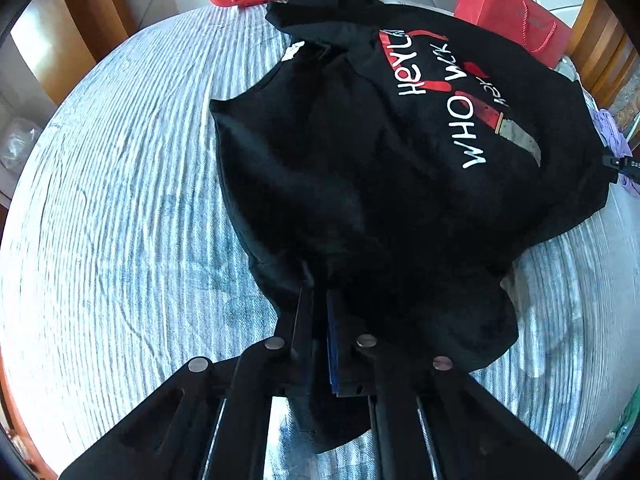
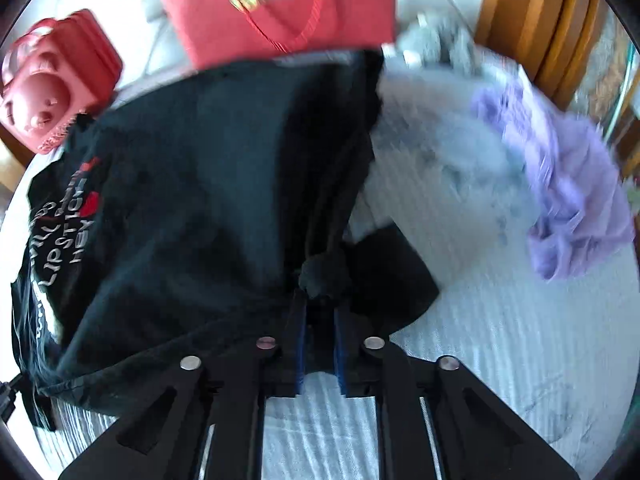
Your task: Fold clothes
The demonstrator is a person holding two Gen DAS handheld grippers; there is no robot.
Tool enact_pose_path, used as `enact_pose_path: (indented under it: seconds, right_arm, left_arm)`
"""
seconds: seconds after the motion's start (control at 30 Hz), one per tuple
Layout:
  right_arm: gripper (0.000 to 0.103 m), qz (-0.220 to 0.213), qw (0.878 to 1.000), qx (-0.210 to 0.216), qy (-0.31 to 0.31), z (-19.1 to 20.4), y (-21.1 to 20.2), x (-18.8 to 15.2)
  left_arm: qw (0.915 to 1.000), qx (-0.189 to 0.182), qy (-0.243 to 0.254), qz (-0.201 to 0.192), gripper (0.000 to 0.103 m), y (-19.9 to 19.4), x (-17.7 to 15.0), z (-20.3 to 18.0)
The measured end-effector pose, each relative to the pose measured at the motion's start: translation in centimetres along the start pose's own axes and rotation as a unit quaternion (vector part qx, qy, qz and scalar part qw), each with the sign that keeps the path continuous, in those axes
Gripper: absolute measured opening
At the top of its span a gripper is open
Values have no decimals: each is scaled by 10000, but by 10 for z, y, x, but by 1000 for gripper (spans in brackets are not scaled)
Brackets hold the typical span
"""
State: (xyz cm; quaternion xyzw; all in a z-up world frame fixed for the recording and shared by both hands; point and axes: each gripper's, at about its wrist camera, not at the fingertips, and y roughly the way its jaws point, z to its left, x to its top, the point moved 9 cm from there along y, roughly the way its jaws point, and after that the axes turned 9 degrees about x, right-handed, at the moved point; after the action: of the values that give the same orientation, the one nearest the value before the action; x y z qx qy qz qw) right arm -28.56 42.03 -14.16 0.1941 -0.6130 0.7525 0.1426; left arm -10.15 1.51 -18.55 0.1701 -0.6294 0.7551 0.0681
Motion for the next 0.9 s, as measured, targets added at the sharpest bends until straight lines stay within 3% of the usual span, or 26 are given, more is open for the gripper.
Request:
enact_pose_path:
  seconds: [0.1, 0.23, 0.33, 0.47, 0.57, 0.63, 0.67, 0.7, 0.73, 0.77, 0.9]
  right_arm:
    - [8, -601, 9981, -47, -135, 9, -53, -2]
    - [8, -1118, 9933, 152, 256, 9, -131, -32]
    - [8, -1110, 9922, 203, 533, 8, -161, -68]
    - [10, -309, 9939, -179, 1043, -12, -135, -139]
    - [18, 251, 9858, -691, 1510, -42, -112, -183]
    - [19, 244, 9834, -763, 1627, -50, -114, -196]
    - [26, 179, 9835, -686, 1667, -49, -118, -198]
    - [33, 112, 9839, -629, 1668, -48, -122, -198]
    - [50, 46, 9853, -614, 1597, -46, -126, -197]
    - [59, -9, 9865, -597, 1524, -44, -129, -196]
    - [61, -173, 9896, -454, 1351, -40, -129, -191]
  left_arm:
    - [9998, -4, -96, -193, 3, -24, 3, 11]
    - [9984, 100, -88, -542, 1, -69, 5, 35]
    - [9983, -47, -30, -575, 1, -86, -2, 47]
    - [9981, -418, 39, -460, 1, -70, 1, 50]
    - [9975, -642, -13, -308, 4, -44, -1, 39]
    - [9977, -658, 19, -154, 12, -25, -5, 30]
    - [9976, -682, 40, -80, 21, -19, -7, 27]
    - [9976, -695, 69, -43, 30, -16, -9, 24]
    - [9974, -710, 92, -11, 32, -13, -11, 21]
    - [9972, -745, 74, -24, 33, -13, -12, 19]
    - [9974, -718, 45, -8, 45, -1, -11, 9]
